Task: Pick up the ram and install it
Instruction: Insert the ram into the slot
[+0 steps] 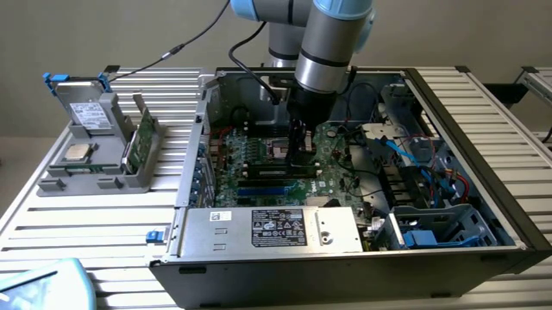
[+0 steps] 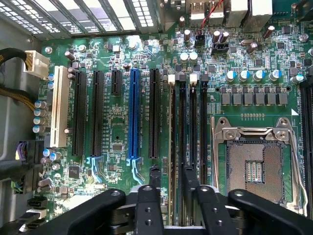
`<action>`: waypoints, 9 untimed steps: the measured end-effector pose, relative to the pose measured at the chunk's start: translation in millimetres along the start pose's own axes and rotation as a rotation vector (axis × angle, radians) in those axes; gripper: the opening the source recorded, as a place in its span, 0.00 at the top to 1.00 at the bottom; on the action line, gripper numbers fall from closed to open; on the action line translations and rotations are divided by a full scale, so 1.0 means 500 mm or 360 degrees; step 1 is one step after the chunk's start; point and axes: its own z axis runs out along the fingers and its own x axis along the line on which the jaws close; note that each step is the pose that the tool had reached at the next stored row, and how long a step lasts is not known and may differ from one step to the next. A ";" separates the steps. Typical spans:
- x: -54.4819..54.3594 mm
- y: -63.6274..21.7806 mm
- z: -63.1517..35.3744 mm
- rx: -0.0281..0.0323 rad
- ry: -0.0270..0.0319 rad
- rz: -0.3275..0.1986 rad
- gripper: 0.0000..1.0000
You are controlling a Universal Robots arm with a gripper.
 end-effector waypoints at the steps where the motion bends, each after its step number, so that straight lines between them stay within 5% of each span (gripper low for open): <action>1: 0.000 0.000 0.000 0.00000 0.00000 0.0000 0.61; 4: 0.000 0.001 0.000 0.00089 0.00000 0.0001 0.49; 9: -0.001 0.015 -0.011 0.00510 -0.00011 0.0007 0.49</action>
